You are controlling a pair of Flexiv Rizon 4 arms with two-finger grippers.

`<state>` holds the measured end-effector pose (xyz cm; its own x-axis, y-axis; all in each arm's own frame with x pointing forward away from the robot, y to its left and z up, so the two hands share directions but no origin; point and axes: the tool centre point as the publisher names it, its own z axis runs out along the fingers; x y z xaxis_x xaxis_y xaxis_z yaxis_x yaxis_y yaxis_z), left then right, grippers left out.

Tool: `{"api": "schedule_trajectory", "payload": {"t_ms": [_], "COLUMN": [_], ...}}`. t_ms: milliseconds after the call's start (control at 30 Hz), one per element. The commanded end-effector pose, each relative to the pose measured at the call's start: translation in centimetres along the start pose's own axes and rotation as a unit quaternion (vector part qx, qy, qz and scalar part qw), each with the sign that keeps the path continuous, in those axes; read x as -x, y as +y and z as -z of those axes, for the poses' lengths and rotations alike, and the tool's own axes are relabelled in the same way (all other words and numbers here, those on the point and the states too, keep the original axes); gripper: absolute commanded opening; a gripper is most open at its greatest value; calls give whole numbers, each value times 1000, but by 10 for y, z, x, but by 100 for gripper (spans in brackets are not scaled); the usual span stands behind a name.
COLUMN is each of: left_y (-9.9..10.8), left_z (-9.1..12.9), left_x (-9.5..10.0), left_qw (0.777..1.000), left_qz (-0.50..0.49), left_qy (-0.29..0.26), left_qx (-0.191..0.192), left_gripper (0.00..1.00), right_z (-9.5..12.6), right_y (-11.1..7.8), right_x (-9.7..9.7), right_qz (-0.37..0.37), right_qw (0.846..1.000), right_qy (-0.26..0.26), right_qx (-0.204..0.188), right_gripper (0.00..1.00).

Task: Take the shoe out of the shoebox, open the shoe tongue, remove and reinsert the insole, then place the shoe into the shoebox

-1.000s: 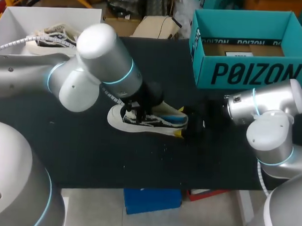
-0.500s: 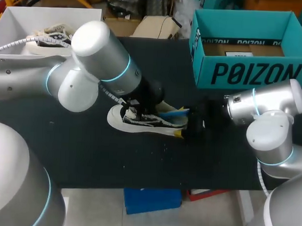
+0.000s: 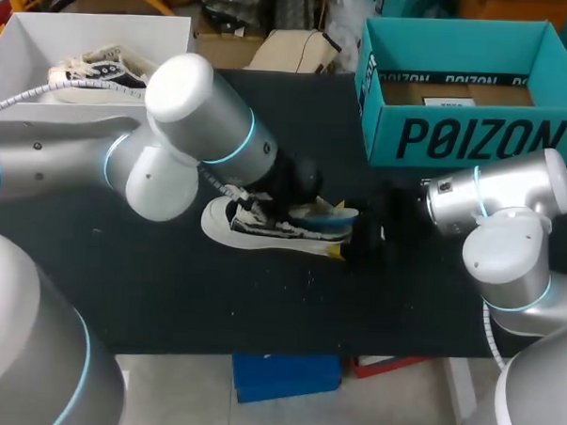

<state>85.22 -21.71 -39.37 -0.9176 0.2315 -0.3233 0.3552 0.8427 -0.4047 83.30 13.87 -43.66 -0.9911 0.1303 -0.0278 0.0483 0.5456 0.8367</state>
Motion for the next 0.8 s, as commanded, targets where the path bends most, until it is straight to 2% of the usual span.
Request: {"api": "schedule_trajectory", "payload": {"t_ms": [33,167,600,767,800], "left_y": [-5,-15,-37,-39,-39], "left_z": [-5,-5,-9,-9,-9], "left_x": [4,9,22,23,23], "left_qw": [1000,1000,999,999,999], "left_qz": [-9,-23,-41,-33,-30], "left_qy": [-8,-14,-12,-12,-13], "left_qx": [-9,-13,-26,-26,-26], "left_gripper": [49,41,38,23,14], "right_z": [-1,-1,-1,-1,-1], "right_y": [-1,-1,-1,-1,-1], "right_x": [0,0,0,0,0], "right_qz": [0,0,0,0,0], "right_qw": [1000,1000,1000,1000,1000], "right_qy": [0,0,0,0,0], "right_qx": [0,0,0,0,0], "right_gripper": [0,0,0,0,0]}}
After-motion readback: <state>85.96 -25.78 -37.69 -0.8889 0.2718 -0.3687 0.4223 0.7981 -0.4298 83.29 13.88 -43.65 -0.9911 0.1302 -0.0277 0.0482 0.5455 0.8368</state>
